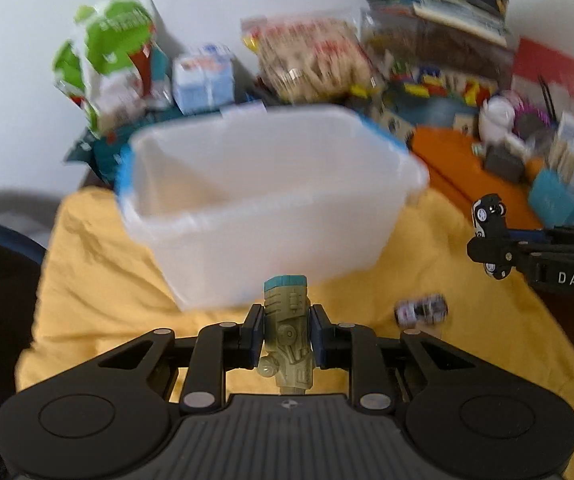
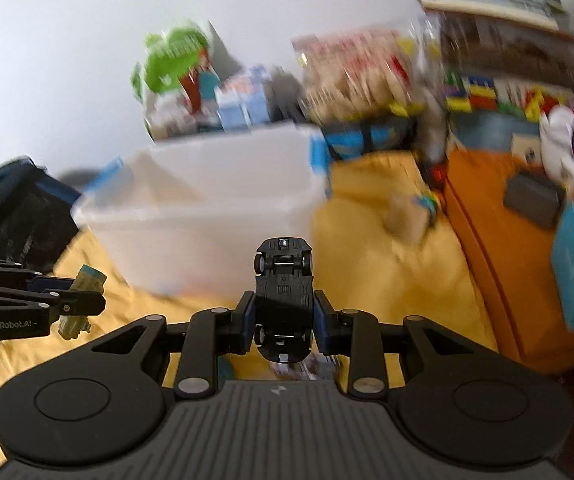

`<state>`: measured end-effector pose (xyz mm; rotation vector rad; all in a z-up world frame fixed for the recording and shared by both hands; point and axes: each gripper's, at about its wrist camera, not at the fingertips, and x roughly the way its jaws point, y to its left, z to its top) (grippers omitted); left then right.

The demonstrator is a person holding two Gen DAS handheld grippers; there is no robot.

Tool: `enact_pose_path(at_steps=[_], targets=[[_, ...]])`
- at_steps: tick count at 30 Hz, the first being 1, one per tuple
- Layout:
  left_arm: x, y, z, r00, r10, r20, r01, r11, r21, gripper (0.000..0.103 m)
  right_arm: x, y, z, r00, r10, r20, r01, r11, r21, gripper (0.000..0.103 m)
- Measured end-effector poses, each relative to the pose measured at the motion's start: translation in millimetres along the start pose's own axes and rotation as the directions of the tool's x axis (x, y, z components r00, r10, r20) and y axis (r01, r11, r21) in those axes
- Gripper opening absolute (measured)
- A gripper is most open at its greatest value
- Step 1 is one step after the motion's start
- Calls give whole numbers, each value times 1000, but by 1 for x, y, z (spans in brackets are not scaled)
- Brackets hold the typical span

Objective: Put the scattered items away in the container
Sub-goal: 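Carry the figure and car over the container and open both tools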

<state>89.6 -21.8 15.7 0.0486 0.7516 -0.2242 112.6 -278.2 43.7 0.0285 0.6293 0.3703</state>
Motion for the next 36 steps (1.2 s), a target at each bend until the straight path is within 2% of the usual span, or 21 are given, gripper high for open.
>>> enact_pose_path(at_steps=[5, 12, 17, 24, 25, 26, 27, 28, 29, 33, 36], targets=[[-17, 18, 40, 998, 50, 42, -50, 999, -6, 27, -1, 15, 41, 998, 46, 52, -44, 998, -45, 32], [-17, 47, 94, 993, 98, 66, -93, 993, -71, 27, 19, 26, 97, 996, 71, 54, -67, 996, -65, 32], [9, 64, 121, 993, 113, 33, -108, 987, -123, 27, 51, 27, 116, 998, 57, -4, -57, 997, -53, 32], [47, 72, 129, 991, 129, -45, -134, 981, -143, 28, 91, 32, 115, 993, 30, -112, -39, 996, -82, 32], [51, 72, 129, 990, 134, -55, -140, 980, -139, 30, 96, 33, 115, 992, 25, -125, -36, 996, -87, 33], [57, 72, 129, 988, 138, -71, -146, 980, -134, 42, 100, 34, 116, 990, 15, -140, -29, 995, -95, 34], [63, 72, 129, 985, 143, -95, -154, 979, -130, 50, 104, 36, 117, 988, 2, -152, -18, 994, -106, 41], [69, 73, 128, 981, 152, -121, -167, 978, -127, 61, 106, 37, 117, 988, -9, -155, -10, 993, -117, 58], [73, 74, 126, 977, 161, -137, -179, 976, -124, 65, 106, 39, 118, 989, -12, -149, -7, 992, -126, 63], [74, 75, 118, 971, 199, -132, -212, 973, -93, 68, 99, 39, 116, 991, 8, -131, -26, 990, -140, 66], [62, 72, 108, 975, 197, -103, -204, 976, -71, 70, 82, 36, 111, 994, 34, -101, -45, 992, -117, 77]])
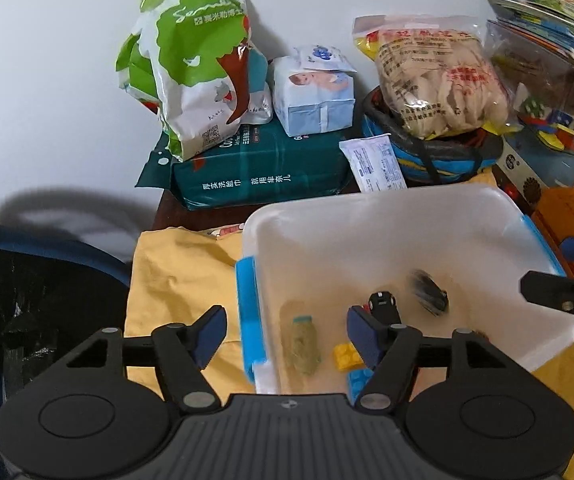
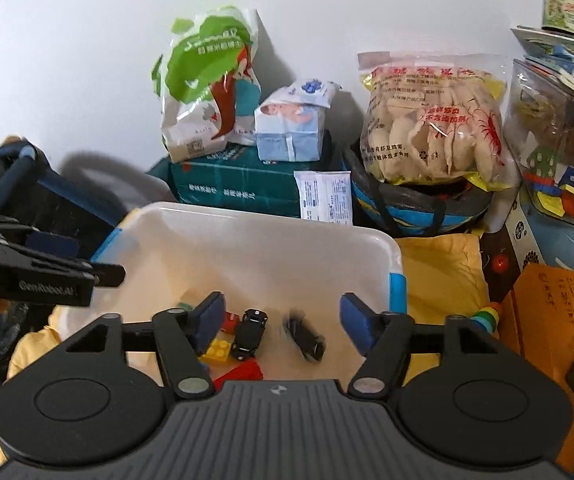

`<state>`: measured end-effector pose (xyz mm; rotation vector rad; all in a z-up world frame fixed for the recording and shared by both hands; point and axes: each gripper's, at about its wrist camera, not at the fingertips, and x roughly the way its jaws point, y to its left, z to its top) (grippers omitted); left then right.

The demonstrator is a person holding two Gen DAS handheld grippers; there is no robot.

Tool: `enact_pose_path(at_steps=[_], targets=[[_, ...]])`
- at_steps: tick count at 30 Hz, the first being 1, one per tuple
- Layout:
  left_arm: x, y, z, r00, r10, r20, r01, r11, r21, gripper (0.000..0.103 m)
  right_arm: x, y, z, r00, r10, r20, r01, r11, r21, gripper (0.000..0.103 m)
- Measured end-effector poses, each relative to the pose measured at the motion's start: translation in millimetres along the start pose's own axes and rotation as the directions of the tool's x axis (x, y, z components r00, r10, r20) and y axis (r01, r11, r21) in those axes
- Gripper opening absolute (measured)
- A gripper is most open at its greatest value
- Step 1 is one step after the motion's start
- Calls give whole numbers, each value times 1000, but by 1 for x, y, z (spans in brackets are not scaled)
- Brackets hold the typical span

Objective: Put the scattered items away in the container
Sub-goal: 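Carry the figure and car over the container and open both tools, then withdraw both open tools from the container back toward the toys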

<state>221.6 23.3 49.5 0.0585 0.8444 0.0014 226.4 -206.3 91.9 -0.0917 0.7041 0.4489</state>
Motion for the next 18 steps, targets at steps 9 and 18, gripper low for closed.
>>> enact_pose_path(at_steps=[9, 18], targets=[[-69, -12, -108, 968, -243, 65, 247, 967, -65, 74, -53, -11, -102, 999, -27, 25, 27, 1000, -9, 95], [-64, -89, -223, 963, -241, -121, 253, 963, 95, 74, -48, -39, -174, 990, -66, -127, 68, 998, 18, 86]])
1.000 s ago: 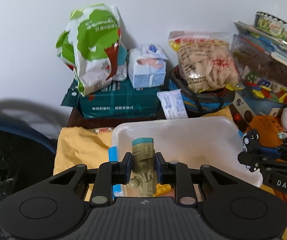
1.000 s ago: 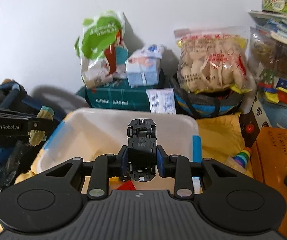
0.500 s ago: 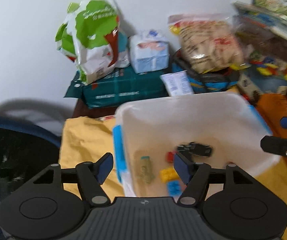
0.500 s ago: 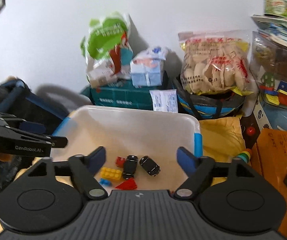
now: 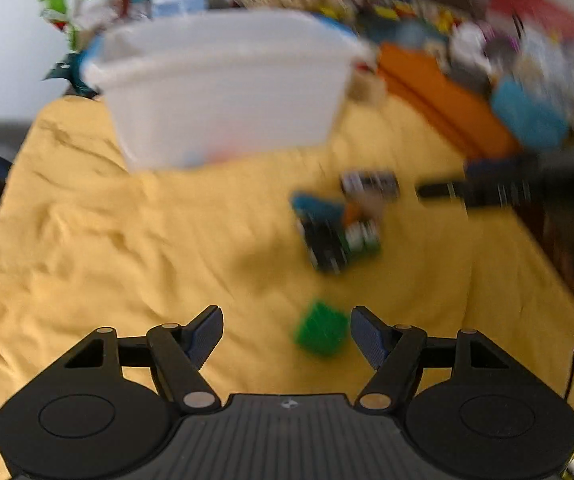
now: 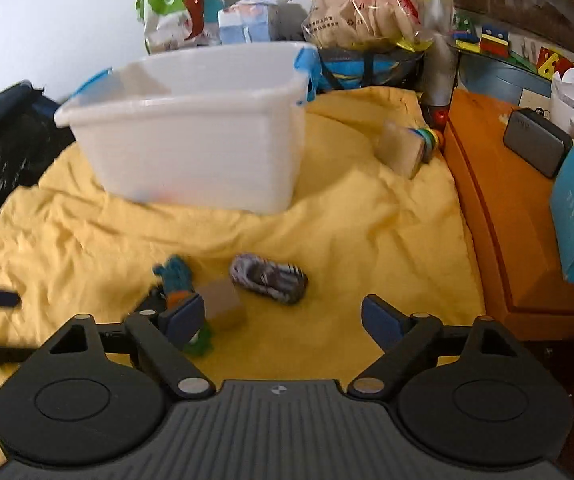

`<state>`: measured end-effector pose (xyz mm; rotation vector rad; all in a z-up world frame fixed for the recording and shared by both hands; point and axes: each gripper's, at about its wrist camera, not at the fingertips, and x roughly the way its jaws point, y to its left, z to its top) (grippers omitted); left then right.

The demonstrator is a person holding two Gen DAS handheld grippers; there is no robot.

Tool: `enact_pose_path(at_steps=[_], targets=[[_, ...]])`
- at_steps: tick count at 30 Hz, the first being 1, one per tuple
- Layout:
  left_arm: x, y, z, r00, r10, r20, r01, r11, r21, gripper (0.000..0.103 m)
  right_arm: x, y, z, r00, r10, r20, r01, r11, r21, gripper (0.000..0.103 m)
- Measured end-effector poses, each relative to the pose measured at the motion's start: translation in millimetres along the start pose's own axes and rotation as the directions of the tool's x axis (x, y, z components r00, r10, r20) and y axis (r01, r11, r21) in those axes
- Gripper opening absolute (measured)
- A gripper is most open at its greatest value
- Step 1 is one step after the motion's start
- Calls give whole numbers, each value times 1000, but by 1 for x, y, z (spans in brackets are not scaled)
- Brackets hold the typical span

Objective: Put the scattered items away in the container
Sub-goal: 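Withdraw both open tools from the container back toward the toys, then grasp the green lego brick with left tool while right tool approaches the white race car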

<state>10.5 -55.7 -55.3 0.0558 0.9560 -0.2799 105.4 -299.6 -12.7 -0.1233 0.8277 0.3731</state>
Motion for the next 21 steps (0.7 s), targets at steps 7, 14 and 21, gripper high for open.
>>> enact_pose_path(at_steps=[7, 14, 21], targets=[[16, -17, -3, 1000, 10, 2, -10, 1000, 13, 74, 8, -2, -3, 1000, 10, 5, -10, 1000, -7, 79], [40, -20, -1, 999, 21, -26, -20, 1000, 20, 53, 29, -4, 1, 1000, 22, 4, -22, 999, -49, 63], [45, -26, -7, 999, 41, -4, -41, 997, 66, 54, 59, 4, 7, 999, 18, -26, -23, 984, -176, 63]])
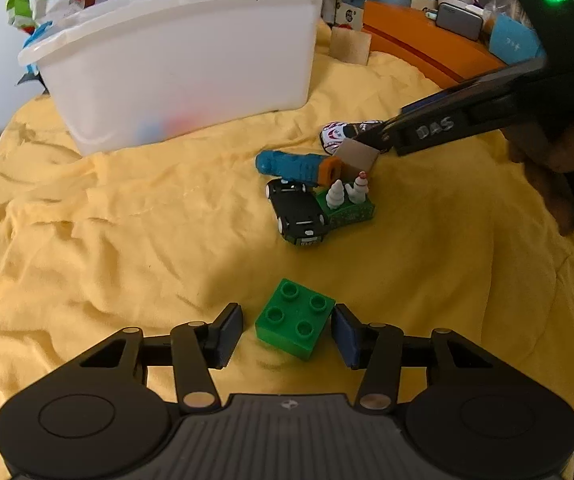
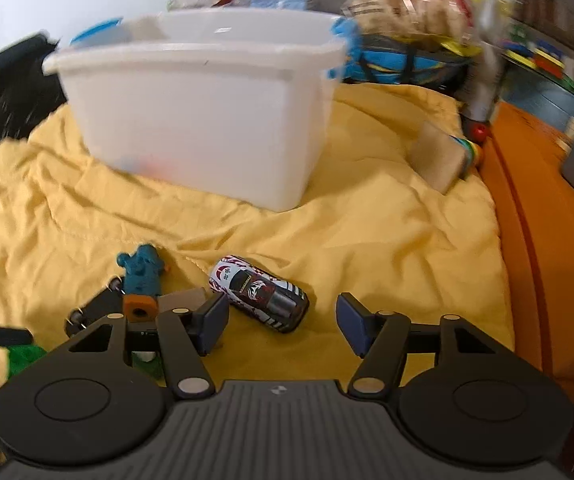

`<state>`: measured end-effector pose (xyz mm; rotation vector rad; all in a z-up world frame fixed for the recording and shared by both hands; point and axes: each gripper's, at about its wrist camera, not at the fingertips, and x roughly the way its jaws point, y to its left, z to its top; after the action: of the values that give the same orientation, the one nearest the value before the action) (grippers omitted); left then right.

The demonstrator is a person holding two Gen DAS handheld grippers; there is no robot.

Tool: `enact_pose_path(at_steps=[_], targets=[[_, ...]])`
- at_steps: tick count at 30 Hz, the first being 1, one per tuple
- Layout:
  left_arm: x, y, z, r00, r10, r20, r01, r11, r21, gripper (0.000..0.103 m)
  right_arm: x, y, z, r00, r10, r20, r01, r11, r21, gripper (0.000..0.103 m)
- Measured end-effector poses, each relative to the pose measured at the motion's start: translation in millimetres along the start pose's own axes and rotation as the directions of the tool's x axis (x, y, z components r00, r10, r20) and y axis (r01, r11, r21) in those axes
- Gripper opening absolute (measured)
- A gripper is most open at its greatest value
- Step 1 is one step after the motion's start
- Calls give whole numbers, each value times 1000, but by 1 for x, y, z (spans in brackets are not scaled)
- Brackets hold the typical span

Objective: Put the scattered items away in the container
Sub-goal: 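Grasp the green lego brick with left tool while right tool approaches the white race car, then carry the green brick to the container while right tool grasps the white race car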

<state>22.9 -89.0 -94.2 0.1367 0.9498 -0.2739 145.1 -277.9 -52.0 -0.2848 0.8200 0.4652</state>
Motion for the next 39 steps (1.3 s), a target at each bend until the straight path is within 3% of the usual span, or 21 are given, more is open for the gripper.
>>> enact_pose_path(at_steps=[6, 8, 9, 17, 19, 22, 25, 30, 35, 37, 39], targets=[[1, 3, 5, 1000, 16, 3, -16, 1000, -21, 51, 10, 4, 4, 999, 38, 14, -37, 996, -87, 62], [2, 4, 5, 1000, 13, 1, -13, 999, -29, 51, 11, 8, 6, 999, 49, 17, -47, 991, -125, 56], [2, 3, 5, 1000, 14, 1, -14, 1000, -24, 51, 12, 9, 8, 998, 61, 12, -59, 990, -127, 51], [-2, 5, 3, 1000, -11, -4, 11, 999, -36, 51, 19, -5, 9, 993, 119, -11, -120, 992, -46, 52], [-2, 4, 2, 1000, -8, 0, 8, 1000, -25, 50, 20, -7, 9, 990, 143, -23, -143, 989, -35, 41], [-2, 4, 3, 1000, -7, 6, 7, 1000, -16, 41, 15, -4, 6, 988, 151, -24, -153, 987, -58, 36], [-3, 7, 5, 1000, -4, 10, 4, 1000, -27, 34, 7, -4, 0, 988, 155, -26, -157, 986, -62, 35], [-4, 19, 9, 999, 28, 15, -27, 998, -57, 34, -2, 2, -8, 988, 148, -39, -151, 985, -78, 34], [0, 32, 7, 999, 36, -7, -36, 996, -79, 36, 5, 11, -9, 994, 104, -33, -107, 989, -106, 44], [1, 29, 8, 999, 35, -7, -36, 998, -60, 36, 10, 12, -8, 992, 119, -37, -122, 989, -88, 42], [1, 28, 8, 999, 34, -2, -34, 998, -44, 36, 9, 13, -8, 990, 134, -37, -136, 988, -76, 33]])
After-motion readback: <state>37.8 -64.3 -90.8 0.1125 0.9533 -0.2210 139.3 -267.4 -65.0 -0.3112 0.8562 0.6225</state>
